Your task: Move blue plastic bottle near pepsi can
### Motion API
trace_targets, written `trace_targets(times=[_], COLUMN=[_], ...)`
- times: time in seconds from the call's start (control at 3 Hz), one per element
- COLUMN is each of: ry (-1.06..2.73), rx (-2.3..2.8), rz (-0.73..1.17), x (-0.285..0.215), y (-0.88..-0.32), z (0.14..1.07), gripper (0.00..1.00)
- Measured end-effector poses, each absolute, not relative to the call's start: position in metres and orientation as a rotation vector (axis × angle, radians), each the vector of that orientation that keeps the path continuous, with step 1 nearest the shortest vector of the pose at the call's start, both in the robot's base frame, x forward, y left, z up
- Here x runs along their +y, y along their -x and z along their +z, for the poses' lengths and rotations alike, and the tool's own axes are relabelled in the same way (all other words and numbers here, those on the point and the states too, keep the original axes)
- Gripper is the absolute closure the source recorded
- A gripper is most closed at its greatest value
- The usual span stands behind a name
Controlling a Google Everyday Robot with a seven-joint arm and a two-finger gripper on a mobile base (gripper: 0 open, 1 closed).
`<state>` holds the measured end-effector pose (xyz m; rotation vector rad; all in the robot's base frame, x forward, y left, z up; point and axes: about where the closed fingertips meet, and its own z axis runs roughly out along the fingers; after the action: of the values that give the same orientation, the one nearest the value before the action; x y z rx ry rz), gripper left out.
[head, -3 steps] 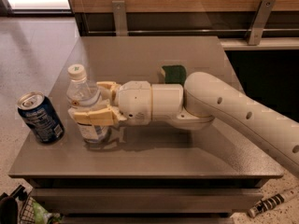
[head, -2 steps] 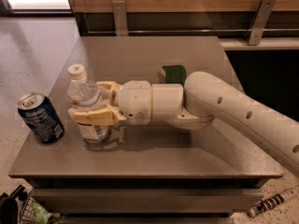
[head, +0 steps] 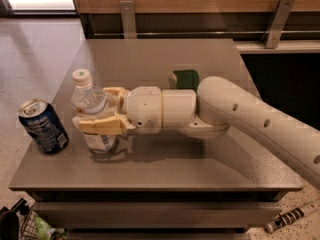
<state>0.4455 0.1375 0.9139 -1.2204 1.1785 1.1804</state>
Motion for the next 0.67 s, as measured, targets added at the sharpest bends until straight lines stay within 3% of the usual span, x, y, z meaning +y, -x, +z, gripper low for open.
trace_targets(times=[0.33,0.67], ry=[1.223,1.226], rx=[1.177,1.175], rz=[1.182,1.183], x=[0.1389,0.14], y=[-0.4445,-0.4437], z=[0.9144,0.9147], gripper=[0.05,0.0])
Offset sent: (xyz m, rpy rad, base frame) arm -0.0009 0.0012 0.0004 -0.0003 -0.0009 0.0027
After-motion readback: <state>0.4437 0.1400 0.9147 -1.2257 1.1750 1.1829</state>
